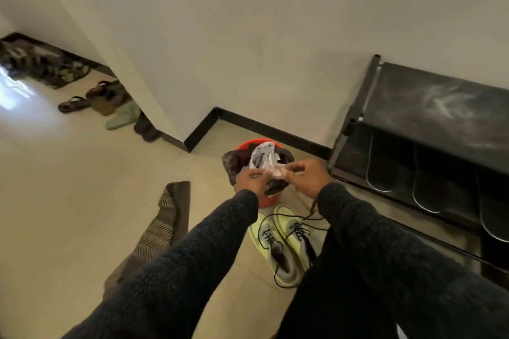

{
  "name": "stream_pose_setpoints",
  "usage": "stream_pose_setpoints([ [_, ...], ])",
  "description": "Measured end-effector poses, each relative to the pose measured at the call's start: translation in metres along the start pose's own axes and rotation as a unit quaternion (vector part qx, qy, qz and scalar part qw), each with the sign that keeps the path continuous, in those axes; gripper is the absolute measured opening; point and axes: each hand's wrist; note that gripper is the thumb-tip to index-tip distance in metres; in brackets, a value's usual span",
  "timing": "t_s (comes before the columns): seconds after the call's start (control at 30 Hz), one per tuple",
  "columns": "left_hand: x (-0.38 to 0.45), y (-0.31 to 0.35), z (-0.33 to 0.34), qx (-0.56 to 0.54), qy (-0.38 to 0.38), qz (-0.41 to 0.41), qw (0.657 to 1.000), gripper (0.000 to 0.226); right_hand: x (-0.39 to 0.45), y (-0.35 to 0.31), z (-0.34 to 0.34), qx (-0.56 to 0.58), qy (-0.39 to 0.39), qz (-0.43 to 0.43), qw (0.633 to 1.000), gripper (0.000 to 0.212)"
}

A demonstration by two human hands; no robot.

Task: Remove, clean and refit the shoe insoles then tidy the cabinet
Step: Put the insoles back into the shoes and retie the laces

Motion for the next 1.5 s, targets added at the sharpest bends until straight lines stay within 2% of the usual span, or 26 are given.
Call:
stream_pose_setpoints([
  [0.1, 0.036, -0.016, 0.002, -0.021, 0.022, -0.051, 0.998, 0.035, 0.019, 0.006, 0.026, -0.019, -0.031, 0.020, 0.999, 0.042],
  [0.2, 0.053, -0.018, 0.012, -0.080, 0.030, -0.073, 0.994, 0.029, 0.030, 0.010, 0.033, -0.015, -0.035, 0.055, 0.998, 0.054],
  [0.3, 0.056, -0.014, 0.020, -0.069, 0.049, -0.077, 0.993, 0.038, 0.032, 0.019, 0.022, 0.003, -0.034, 0.090, 0.995, 0.057],
  [0.47, 0.038, -0.010, 0.042, -0.095, -0.031, -0.118, 0.988, 0.026, 0.034, 0.038, -0.009, 0.037, -0.025, 0.109, 0.993, 0.056],
  [0.53, 0.036, -0.017, 0.049, -0.074, -0.058, -0.114, 0.989, 0.025, 0.037, 0.040, -0.015, 0.056, -0.019, 0.130, 0.990, 0.054],
  [0.6, 0.048, -0.038, 0.059, -0.011, -0.028, -0.075, 0.997, 0.023, 0.042, 0.047, -0.014, 0.039, -0.025, 0.142, 0.989, 0.051],
  [0.7, 0.055, -0.064, 0.076, 0.132, -0.012, 0.002, 0.991, 0.022, 0.046, 0.068, -0.009, -0.082, -0.057, 0.119, 0.988, 0.051],
  [0.77, 0.050, -0.070, 0.087, 0.193, -0.057, 0.022, 0.979, 0.021, 0.049, 0.086, -0.009, -0.221, -0.115, 0.108, 0.962, 0.047],
  [0.87, 0.064, -0.092, 0.114, 0.329, -0.121, 0.045, 0.936, 0.027, 0.056, 0.117, -0.019, -0.382, -0.244, 0.131, 0.882, 0.037],
  [0.9, 0.066, -0.098, 0.122, 0.374, -0.136, 0.055, 0.916, 0.033, 0.058, 0.126, -0.025, -0.419, -0.265, 0.140, 0.857, 0.037],
  [0.97, 0.072, -0.111, 0.140, 0.425, -0.150, 0.074, 0.889, 0.037, 0.059, 0.148, -0.037, -0.446, -0.269, 0.160, 0.838, 0.040],
  [1.03, 0.077, -0.117, 0.154, 0.432, -0.158, 0.092, 0.883, 0.031, 0.062, 0.171, -0.044, -0.457, -0.264, 0.152, 0.836, 0.045],
  [1.1, 0.084, -0.120, 0.167, 0.402, -0.149, 0.098, 0.898, 0.031, 0.067, 0.195, -0.045, -0.424, -0.225, 0.132, 0.867, 0.044],
  [1.2, 0.108, -0.126, 0.192, 0.347, -0.116, 0.097, 0.925, 0.033, 0.073, 0.237, -0.030, -0.346, -0.049, 0.076, 0.934, 0.024],
  [1.27, 0.124, -0.133, 0.204, 0.312, -0.113, 0.078, 0.940, 0.030, 0.074, 0.253, -0.020, -0.319, 0.047, 0.051, 0.945, 0.028],
  [1.33, 0.144, -0.146, 0.219, 0.279, -0.126, 0.049, 0.951, 0.024, 0.084, 0.261, -0.015, -0.321, 0.102, 0.061, 0.940, 0.031],
  [1.4, 0.161, -0.158, 0.231, 0.250, -0.150, 0.026, 0.956, 0.015, 0.108, 0.264, -0.014, -0.330, 0.106, 0.102, 0.933, 0.032],
  [1.5, 0.181, -0.169, 0.250, 0.229, -0.169, 0.007, 0.959, 0.009, 0.143, 0.273, -0.007, -0.280, -0.001, 0.200, 0.939, 0.026],
])
Point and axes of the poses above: each hand's wrist, its own x-axis towards the middle knuckle, its own z-axis out of the palm, y = z × x, and after that the axes turned 13 degrees about y, right-handed
